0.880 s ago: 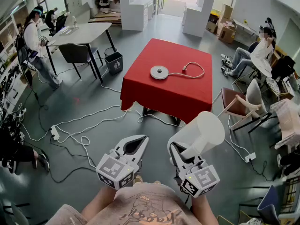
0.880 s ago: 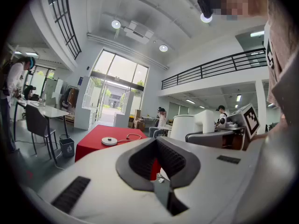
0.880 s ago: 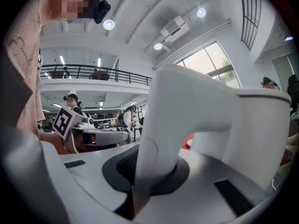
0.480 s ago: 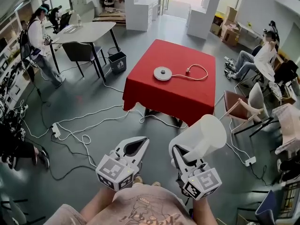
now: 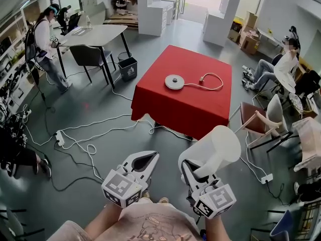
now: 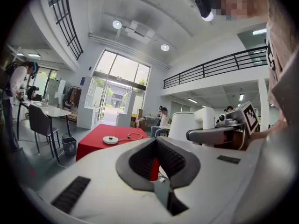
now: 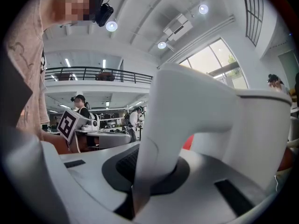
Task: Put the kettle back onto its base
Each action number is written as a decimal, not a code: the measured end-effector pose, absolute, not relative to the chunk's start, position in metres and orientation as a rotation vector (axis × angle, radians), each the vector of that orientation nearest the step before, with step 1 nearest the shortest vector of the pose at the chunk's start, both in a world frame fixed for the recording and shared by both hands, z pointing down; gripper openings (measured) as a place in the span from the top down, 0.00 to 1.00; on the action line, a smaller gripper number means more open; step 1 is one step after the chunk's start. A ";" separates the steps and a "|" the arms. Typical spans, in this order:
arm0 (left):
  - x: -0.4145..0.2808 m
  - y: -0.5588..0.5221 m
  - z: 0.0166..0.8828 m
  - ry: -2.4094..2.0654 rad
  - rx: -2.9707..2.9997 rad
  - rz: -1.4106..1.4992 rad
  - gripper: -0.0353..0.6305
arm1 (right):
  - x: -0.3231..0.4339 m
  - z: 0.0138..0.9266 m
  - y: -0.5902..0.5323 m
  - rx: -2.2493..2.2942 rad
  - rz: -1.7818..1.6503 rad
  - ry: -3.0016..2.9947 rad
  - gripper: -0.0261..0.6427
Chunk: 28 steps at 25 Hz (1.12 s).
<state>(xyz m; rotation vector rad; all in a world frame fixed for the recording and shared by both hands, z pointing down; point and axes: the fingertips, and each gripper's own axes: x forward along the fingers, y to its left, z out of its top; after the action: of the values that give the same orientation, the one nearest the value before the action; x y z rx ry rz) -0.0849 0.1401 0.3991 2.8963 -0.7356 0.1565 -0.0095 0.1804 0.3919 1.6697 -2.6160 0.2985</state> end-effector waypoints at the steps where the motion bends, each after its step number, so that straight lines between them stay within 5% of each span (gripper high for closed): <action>1: -0.083 0.141 0.399 -0.740 2.893 0.156 0.97 | -0.008 0.392 0.181 1.662 0.296 -2.620 0.89; 28: -0.073 0.095 0.405 -0.801 2.887 0.121 0.97 | 0.004 0.394 0.133 1.597 0.260 -2.655 0.89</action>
<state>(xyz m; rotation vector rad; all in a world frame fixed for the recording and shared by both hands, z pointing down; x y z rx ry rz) -0.0729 0.0945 0.4047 2.8866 -0.8014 0.1210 0.0036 0.1327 0.3937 1.5970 -2.6547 0.2600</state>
